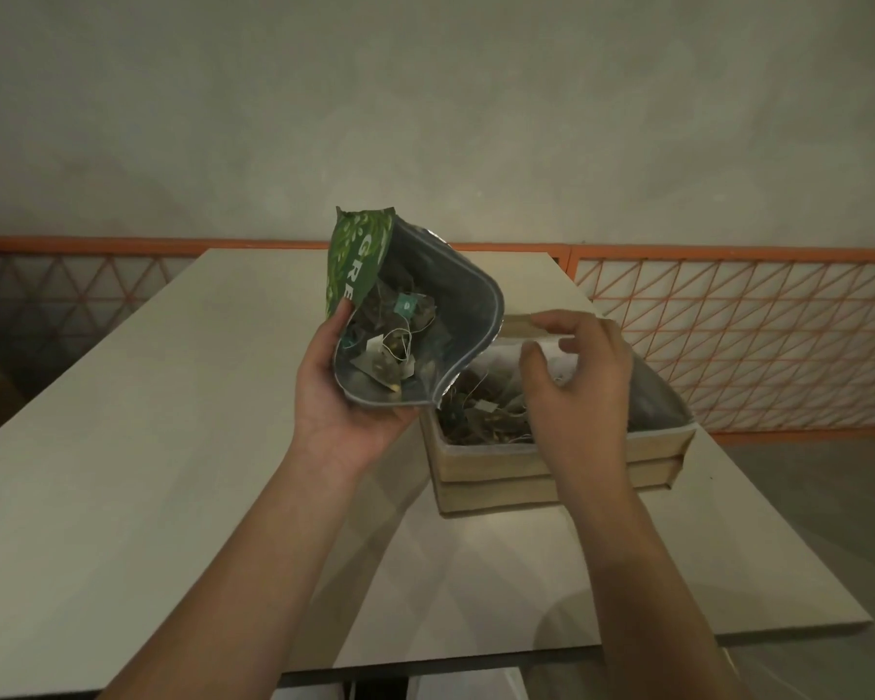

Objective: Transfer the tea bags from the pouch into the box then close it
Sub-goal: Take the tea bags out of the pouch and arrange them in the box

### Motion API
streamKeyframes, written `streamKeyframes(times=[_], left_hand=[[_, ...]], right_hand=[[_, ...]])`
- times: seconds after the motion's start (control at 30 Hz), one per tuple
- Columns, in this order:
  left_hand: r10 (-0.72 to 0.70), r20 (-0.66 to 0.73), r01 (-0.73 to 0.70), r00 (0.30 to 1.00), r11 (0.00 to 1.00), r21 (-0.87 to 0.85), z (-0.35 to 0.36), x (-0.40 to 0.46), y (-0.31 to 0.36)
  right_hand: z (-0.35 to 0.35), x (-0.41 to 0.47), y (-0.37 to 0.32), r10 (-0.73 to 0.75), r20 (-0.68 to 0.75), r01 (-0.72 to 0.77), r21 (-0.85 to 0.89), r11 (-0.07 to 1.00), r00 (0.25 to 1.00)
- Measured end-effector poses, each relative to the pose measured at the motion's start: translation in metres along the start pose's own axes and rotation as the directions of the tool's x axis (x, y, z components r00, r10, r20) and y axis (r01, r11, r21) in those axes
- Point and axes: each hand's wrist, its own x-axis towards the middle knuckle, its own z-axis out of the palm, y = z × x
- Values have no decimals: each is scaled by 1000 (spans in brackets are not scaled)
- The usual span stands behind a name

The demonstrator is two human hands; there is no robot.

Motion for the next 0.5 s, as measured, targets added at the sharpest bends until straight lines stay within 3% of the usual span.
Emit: streamKeyframes(times=[0.1,0.23,0.3,0.37,0.5], left_hand=[[11,-12,-11,1000,999,40,2,-1,0],[60,-8,-59,998,998,38,7,-5,-2],[78,-10,-78,997,996,50,6,-7,-2],[80,-12,-79,997,995,63,6,-9,-2],[72,11,-72,997,995,67,5,-9,-1]], right_hand=[[5,-4,-21,-243,-24,244,23,970,970],[27,-10,-43,-416,220,452,-149,880,882],[38,-11,-50,-379,367,499,-325,804,849],[47,-12,-55,-244,494,489,-459,741,834],[54,-13,-56,-151,546,468,-506,724,824]])
